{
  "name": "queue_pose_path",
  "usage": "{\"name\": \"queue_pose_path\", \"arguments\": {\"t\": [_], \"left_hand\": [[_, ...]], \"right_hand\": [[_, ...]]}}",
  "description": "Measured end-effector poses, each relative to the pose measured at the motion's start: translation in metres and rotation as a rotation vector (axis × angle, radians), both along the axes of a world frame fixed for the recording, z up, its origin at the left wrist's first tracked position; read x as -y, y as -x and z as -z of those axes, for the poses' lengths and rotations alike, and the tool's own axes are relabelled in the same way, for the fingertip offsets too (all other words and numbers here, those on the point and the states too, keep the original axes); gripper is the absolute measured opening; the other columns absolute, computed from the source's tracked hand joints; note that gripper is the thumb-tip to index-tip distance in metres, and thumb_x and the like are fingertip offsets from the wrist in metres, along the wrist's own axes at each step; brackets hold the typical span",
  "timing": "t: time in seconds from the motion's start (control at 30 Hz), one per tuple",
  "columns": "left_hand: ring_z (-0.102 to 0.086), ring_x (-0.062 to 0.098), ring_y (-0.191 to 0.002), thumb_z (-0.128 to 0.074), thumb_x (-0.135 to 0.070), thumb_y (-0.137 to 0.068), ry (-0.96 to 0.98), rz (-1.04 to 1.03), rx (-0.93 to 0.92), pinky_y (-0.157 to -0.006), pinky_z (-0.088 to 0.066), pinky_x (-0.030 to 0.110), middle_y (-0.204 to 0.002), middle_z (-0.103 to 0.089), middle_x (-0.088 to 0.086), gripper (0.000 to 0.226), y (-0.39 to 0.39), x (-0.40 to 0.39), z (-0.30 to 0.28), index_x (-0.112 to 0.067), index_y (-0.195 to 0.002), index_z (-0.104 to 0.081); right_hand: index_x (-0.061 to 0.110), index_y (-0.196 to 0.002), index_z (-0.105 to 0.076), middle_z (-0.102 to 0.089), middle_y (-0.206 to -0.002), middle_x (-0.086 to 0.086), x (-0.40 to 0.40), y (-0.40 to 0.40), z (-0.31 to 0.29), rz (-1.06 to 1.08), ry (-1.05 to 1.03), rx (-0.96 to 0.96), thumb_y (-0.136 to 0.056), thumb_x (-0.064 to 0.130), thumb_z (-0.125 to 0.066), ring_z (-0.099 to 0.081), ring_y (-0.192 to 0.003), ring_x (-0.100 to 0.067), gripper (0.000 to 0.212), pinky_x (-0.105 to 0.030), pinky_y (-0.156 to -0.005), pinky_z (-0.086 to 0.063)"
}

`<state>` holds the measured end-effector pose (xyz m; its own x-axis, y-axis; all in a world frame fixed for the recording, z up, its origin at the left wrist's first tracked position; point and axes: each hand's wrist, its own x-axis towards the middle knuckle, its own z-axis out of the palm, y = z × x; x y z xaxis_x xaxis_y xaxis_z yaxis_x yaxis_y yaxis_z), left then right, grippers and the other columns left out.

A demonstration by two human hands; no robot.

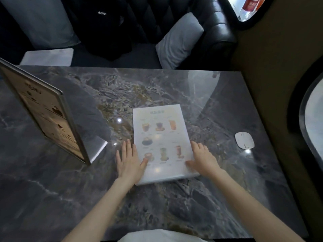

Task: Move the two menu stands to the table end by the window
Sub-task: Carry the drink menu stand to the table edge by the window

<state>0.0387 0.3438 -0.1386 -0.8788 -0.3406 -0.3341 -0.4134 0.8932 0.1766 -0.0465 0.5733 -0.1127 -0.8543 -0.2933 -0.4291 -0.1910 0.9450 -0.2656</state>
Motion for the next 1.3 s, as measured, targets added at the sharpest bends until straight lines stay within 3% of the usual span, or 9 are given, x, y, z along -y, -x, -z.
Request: {"name": "queue_pose_path", "arguments": {"t": [0.17, 0.3, 0.53, 0.67, 0.8, 0.93, 1.03, 1.13, 1.3], "left_hand": [[-0.024, 0.034, -0.132, -0.042, -0.055, -0.089, -0.154, -0.150, -0.020, -0.105, -0.028, 0.044, -0.144, -0.029, 0.018, 0.073, 0.002, -0.003, -0.002, -0.010, -0.143, -0.022], [-0.047, 0.039, -0.116, -0.052, -0.047, -0.087, -0.376, -0.278, -0.006, -0.091, -0.042, 0.042, -0.128, -0.046, 0.022, 0.067, 0.007, -0.007, -0.008, -0.010, -0.138, -0.029], [-0.053, 0.038, -0.114, -0.060, -0.037, -0.085, -0.402, -0.359, 0.013, -0.085, -0.045, 0.040, -0.127, -0.055, 0.021, 0.055, 0.015, -0.009, -0.017, -0.003, -0.124, -0.043], [-0.055, 0.035, -0.113, -0.063, -0.034, -0.084, -0.415, -0.348, -0.021, -0.083, -0.045, 0.037, -0.126, -0.057, 0.019, 0.052, 0.017, -0.009, -0.023, -0.004, -0.122, -0.045], [-0.053, 0.036, -0.116, -0.067, -0.022, -0.082, -0.465, -0.343, -0.154, -0.089, -0.044, 0.039, -0.129, -0.055, 0.020, 0.058, 0.023, -0.012, -0.035, -0.003, -0.129, -0.039], [-0.050, 0.036, -0.120, -0.069, -0.017, -0.082, -0.500, -0.307, -0.340, -0.099, -0.042, 0.045, -0.131, -0.054, 0.020, 0.061, 0.038, -0.020, -0.052, -0.003, -0.132, -0.038], [-0.053, 0.033, -0.118, -0.066, -0.017, -0.084, -0.540, -0.272, -0.444, -0.095, -0.043, 0.041, -0.129, -0.055, 0.017, 0.055, 0.053, -0.032, -0.064, -0.004, -0.130, -0.039], [-0.056, 0.031, -0.113, -0.065, -0.019, -0.085, -0.605, -0.251, -0.473, -0.091, -0.047, 0.041, -0.126, -0.058, 0.016, 0.052, 0.073, -0.048, -0.073, -0.007, -0.128, -0.039], [-0.059, 0.031, -0.112, -0.064, -0.021, -0.086, -0.661, -0.163, -0.453, -0.091, -0.047, 0.040, -0.124, -0.061, 0.016, 0.054, 0.103, -0.089, -0.076, -0.010, -0.131, -0.037]], "right_hand": [[0.012, -0.115, -0.046, -0.057, -0.118, -0.009, -0.005, 0.002, 0.013, 0.228, 0.207, 0.218, -0.076, 0.026, -0.065, -0.056, -0.102, -0.026, 0.046, -0.038, -0.081, -0.050], [0.010, -0.108, -0.051, -0.060, -0.114, -0.010, -0.005, 0.006, 0.015, 0.300, 0.269, 0.254, -0.072, 0.022, -0.070, -0.056, -0.098, -0.023, 0.042, -0.030, -0.071, -0.044], [0.011, -0.099, -0.051, -0.056, -0.101, -0.005, -0.005, 0.016, 0.006, 0.303, 0.263, 0.335, -0.067, 0.019, -0.076, -0.057, -0.089, -0.020, 0.041, -0.036, -0.069, -0.056], [0.016, -0.083, -0.047, -0.054, -0.084, 0.003, -0.011, 0.014, 0.000, 0.338, 0.387, 0.343, -0.065, 0.015, -0.080, -0.056, -0.072, -0.010, 0.037, -0.023, -0.042, -0.049], [0.017, -0.079, -0.047, -0.054, -0.082, 0.005, -0.019, 0.014, -0.009, 0.310, 0.455, 0.275, -0.064, 0.016, -0.082, -0.052, -0.069, -0.005, 0.038, -0.014, -0.039, -0.041], [0.014, -0.093, -0.057, -0.063, -0.093, 0.002, -0.027, 0.015, -0.017, 0.319, 0.590, 0.213, -0.060, 0.012, -0.083, -0.060, -0.080, -0.013, 0.043, -0.016, -0.054, -0.045], [0.019, -0.093, -0.059, -0.065, -0.093, 0.002, -0.036, 0.011, -0.023, 0.337, 0.679, 0.122, -0.059, 0.009, -0.082, -0.063, -0.084, -0.017, 0.043, -0.026, -0.063, -0.050], [0.015, -0.093, -0.061, -0.069, -0.094, -0.004, -0.051, 0.009, -0.025, 0.371, 0.761, 0.009, -0.065, 0.007, -0.079, -0.064, -0.082, -0.019, 0.034, -0.036, -0.068, -0.055], [0.004, -0.099, -0.065, -0.072, -0.097, -0.014, -0.090, 0.009, -0.022, 0.411, 0.796, -0.010, -0.079, 0.008, -0.068, -0.068, -0.088, -0.026, 0.020, -0.051, -0.077, -0.055]]}}
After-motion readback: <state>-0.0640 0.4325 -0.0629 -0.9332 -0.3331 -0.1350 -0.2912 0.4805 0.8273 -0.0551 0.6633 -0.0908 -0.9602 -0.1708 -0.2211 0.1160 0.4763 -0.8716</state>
